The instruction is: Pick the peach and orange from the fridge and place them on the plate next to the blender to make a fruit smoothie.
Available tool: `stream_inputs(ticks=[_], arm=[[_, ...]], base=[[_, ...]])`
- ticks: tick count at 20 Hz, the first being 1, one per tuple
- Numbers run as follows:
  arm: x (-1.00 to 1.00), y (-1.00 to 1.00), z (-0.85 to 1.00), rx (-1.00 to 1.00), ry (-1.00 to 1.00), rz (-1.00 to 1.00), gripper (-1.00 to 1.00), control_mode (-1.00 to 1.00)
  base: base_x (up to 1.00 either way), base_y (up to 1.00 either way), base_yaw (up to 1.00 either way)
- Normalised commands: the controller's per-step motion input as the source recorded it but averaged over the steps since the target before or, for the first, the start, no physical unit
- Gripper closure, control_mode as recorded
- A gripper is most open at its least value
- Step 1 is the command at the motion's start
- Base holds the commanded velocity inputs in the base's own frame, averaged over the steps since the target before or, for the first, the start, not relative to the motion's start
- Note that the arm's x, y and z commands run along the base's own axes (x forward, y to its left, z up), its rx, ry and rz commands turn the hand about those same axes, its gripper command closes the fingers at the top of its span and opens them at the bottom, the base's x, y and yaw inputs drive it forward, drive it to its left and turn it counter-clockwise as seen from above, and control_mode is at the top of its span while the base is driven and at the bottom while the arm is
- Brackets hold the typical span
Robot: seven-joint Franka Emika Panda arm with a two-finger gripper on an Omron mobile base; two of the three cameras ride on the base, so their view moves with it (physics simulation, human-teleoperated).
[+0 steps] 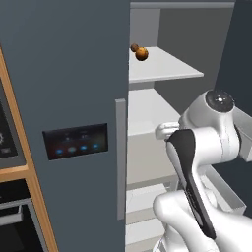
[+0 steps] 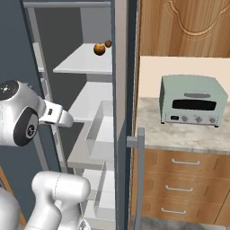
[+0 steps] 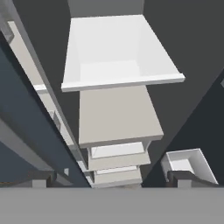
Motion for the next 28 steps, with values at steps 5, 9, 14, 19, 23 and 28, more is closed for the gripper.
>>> stream_inputs(ticks=[5, 9, 14, 19, 23, 28], arm=[[-0.43, -0.18, 0.94, 0.00, -0.39, 0.00, -1.00, -1.00], [-0.20, -0.14, 1.00, -0.01, -0.30, 0.00, -1.00, -1.00], [-0.02, -0.27, 0.97, 0.00, -0.07, 0.06, -1.00, -1.00], [0.05, -0.10, 0.15, 0.00, -0.02, 0.06, -1.00, -1.00], [0.63, 0.00, 0.25, 0.00, 0.00, 0.00, -1.00, -1.00], [0.70, -0.03, 0.07, 0.00, -0.01, 0.03, -1.00, -1.00]], base=[[0.00, 0.00, 0.00], [0.00, 0.00, 0.00], [0.00, 0.00, 0.00], [0.00, 0.00, 0.00], [0.00, 0.00, 0.00], [0.00, 0.00, 0.00]])
